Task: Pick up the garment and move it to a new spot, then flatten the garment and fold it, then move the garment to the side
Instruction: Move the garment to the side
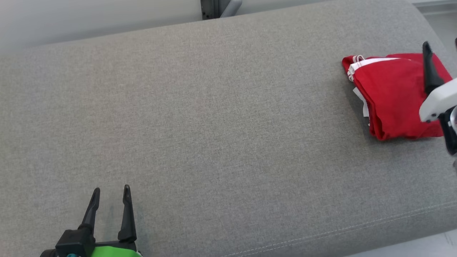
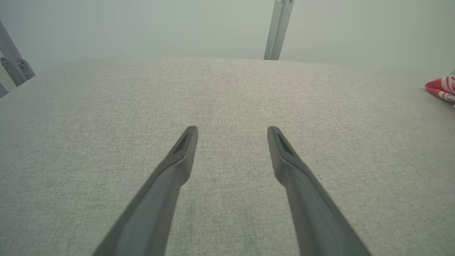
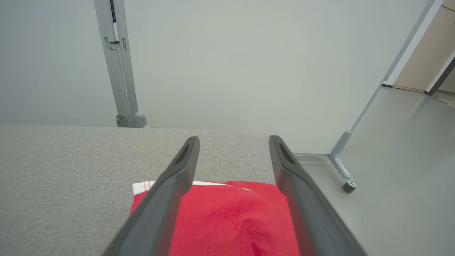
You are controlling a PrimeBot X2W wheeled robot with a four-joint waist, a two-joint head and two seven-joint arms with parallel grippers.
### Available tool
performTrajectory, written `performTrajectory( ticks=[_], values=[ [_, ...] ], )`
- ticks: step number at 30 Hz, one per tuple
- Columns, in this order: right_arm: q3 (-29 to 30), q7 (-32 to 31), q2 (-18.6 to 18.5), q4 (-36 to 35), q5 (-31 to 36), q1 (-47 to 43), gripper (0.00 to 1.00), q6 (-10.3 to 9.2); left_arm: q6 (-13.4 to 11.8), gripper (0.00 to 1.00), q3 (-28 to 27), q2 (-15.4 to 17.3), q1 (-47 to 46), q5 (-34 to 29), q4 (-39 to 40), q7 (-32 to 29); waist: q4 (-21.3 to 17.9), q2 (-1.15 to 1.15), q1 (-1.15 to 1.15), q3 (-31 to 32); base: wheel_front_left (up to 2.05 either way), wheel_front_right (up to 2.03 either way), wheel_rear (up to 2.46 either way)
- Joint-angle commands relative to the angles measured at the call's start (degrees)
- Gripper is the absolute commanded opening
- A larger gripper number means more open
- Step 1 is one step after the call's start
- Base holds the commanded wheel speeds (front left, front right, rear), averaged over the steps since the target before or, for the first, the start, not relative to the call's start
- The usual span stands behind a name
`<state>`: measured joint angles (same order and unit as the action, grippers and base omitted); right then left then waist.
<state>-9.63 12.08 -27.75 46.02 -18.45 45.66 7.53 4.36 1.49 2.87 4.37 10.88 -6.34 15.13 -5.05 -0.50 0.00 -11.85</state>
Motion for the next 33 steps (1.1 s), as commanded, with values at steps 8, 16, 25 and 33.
performTrajectory(
  ticks=[8,16,25,33],
  values=[
    [7.1,3.1,7.4,-14.8,3.4,-21.6,1.0,-0.1,-1.0,1.0,-2.5,0.1,2.8,-0.5,-1.3,0.0,1.4,0.5,0.0,7.5,0.0,0.0,0.0],
    [17.2,3.1,20.6,-31.5,16.3,-39.6,1.0,-0.1,0.7,1.0,-2.0,0.1,3.2,-1.3,-4.1,0.0,2.9,0.5,0.0,9.6,0.0,0.0,0.0],
    [15.8,3.1,24.5,-34.6,23.0,-46.8,1.0,-0.1,2.2,1.0,-2.4,0.1,2.8,-0.4,-6.5,0.0,3.3,0.5,0.0,11.6,0.0,0.0,0.0],
    [15.1,3.1,24.8,-32.3,22.6,-47.0,1.0,-0.1,2.6,1.0,-2.7,0.1,2.5,0.0,-7.5,0.0,4.2,0.5,0.0,12.1,0.0,0.0,0.0]
  ],
)
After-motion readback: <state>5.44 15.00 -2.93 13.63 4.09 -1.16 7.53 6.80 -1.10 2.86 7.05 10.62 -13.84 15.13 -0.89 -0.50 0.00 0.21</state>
